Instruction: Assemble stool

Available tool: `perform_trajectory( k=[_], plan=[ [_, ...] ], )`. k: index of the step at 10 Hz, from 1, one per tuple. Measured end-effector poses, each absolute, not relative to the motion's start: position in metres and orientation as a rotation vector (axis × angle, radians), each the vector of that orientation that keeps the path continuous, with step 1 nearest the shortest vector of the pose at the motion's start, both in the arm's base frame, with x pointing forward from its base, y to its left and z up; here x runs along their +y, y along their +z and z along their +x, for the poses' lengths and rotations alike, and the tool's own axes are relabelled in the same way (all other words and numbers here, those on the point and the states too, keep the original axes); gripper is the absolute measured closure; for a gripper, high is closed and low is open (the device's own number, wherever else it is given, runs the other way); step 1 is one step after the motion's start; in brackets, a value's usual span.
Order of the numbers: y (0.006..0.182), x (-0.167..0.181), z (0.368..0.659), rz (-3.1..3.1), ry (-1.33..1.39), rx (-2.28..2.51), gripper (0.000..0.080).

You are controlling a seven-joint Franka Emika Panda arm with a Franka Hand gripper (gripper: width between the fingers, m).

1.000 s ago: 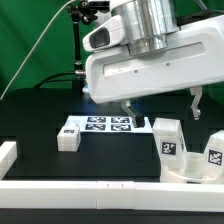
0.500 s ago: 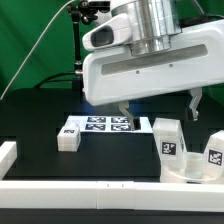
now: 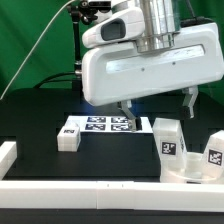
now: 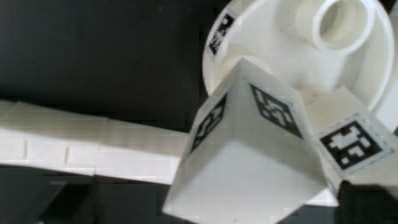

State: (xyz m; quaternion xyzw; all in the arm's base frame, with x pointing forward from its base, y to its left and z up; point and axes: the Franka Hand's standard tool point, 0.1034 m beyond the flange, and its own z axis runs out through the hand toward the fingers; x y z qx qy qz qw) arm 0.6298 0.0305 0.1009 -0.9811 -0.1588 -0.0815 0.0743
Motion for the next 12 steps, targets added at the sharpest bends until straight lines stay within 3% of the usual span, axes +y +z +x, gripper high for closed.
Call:
perform_trajectory(
  k=[8,12],
  plan=[
    [0.092,0.046,0.627,-2.759,-0.216,-1.383,0.015],
    [0.088,0.053,0.624,-2.734,-0.202,-1.431,0.015]
  ],
)
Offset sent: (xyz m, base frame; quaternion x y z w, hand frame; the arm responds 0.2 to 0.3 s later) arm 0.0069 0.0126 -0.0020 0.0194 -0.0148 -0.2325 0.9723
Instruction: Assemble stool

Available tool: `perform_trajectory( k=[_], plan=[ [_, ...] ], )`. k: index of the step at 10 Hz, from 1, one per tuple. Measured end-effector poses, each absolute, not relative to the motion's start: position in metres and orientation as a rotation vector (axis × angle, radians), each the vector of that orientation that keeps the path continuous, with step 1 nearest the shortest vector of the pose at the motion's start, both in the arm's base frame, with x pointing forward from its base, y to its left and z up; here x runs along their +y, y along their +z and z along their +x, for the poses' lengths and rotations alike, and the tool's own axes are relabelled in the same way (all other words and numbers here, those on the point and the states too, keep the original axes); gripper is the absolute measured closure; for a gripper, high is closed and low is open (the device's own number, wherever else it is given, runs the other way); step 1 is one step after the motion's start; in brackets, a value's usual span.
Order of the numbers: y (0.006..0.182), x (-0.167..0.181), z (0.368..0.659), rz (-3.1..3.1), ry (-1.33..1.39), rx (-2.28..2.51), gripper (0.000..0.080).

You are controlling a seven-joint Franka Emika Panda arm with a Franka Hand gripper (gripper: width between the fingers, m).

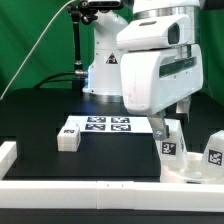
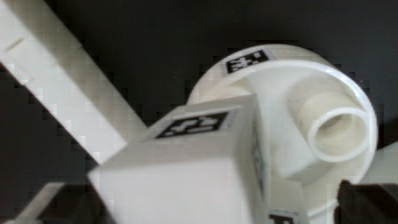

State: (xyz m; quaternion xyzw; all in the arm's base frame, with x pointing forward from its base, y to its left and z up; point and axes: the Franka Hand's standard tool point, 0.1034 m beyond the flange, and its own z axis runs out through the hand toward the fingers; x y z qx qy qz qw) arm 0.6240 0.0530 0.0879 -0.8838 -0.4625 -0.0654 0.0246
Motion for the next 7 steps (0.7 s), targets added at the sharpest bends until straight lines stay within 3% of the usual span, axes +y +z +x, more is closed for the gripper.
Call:
perform_trajectory(
  k=[1,2,3,4,7],
  plan=[
    [0.0876,0.0548,0.624,-2.737,-0.202,-1.42,0.015],
    [0.0875,0.0549,0.6239,-2.737,-0.202,-1.42,0.0245],
    [0.0873,0.0544,0.6238,-2.738,-0.201,-1.419,0.0245],
    [0.0873,0.0539,0.6238,-2.738,-0.202,-1.418,0.0446],
    [0.0872,0.0534,0.6238,-2.758,-0.201,-1.375,0.0463]
  ],
)
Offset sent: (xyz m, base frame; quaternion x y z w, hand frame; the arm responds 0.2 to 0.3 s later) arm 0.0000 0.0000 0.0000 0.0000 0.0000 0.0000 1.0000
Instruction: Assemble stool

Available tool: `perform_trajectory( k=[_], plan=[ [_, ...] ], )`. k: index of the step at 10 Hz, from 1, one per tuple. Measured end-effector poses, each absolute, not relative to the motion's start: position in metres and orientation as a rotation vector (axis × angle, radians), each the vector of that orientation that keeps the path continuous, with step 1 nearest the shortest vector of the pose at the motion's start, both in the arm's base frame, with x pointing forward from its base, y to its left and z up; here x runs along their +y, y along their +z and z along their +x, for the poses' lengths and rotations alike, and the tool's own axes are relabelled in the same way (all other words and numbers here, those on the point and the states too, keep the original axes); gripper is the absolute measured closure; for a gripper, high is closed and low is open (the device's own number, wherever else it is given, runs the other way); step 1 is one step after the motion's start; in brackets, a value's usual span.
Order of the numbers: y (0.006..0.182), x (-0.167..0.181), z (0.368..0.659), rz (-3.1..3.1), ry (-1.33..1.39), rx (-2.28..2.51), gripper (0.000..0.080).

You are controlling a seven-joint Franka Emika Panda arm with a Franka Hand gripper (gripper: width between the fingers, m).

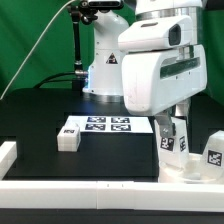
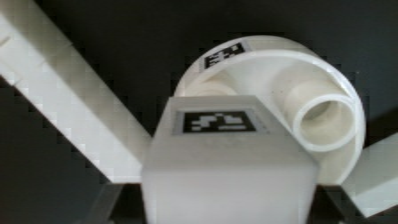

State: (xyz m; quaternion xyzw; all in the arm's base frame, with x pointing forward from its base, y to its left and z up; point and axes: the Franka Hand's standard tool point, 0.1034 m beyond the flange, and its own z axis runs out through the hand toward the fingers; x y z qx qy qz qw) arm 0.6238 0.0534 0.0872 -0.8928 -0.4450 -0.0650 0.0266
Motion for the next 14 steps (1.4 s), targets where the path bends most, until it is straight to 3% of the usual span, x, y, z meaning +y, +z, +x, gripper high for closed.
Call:
perform_trajectory(
  k=[2,14],
  plan=[
    [0.087,0.05,0.624,-2.798,-0.208,-1.273,0.0463],
    [0.085,0.067,0.634,-2.859,-0.244,0.735,0.0462]
  ],
)
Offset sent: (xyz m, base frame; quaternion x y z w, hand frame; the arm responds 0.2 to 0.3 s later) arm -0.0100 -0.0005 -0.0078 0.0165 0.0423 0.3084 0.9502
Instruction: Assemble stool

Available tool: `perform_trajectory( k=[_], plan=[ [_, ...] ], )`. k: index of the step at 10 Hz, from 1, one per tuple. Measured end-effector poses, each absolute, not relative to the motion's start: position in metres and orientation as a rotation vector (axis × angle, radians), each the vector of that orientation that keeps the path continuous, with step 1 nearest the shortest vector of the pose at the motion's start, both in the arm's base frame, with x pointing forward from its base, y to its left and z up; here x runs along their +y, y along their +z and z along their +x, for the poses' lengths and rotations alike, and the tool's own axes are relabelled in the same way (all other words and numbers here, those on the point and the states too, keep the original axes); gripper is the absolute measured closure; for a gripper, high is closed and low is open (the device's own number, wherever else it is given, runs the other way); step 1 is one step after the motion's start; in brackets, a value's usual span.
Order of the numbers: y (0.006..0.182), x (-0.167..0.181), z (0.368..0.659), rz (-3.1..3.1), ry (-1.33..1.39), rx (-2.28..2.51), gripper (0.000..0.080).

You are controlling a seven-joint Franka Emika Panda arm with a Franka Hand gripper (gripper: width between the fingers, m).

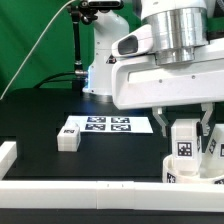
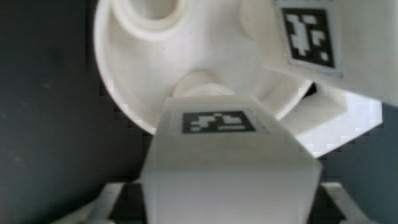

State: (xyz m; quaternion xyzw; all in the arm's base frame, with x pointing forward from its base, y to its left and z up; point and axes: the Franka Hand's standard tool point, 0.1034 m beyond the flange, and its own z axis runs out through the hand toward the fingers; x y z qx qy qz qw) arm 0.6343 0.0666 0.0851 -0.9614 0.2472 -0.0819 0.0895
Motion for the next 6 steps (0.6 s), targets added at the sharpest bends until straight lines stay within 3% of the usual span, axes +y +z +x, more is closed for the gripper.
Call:
perform_trajectory(
  k=[6],
  plan=[
    [0.0855,0.0635,0.6369,-2.585,-0.184,1.346,0.0462]
  ],
)
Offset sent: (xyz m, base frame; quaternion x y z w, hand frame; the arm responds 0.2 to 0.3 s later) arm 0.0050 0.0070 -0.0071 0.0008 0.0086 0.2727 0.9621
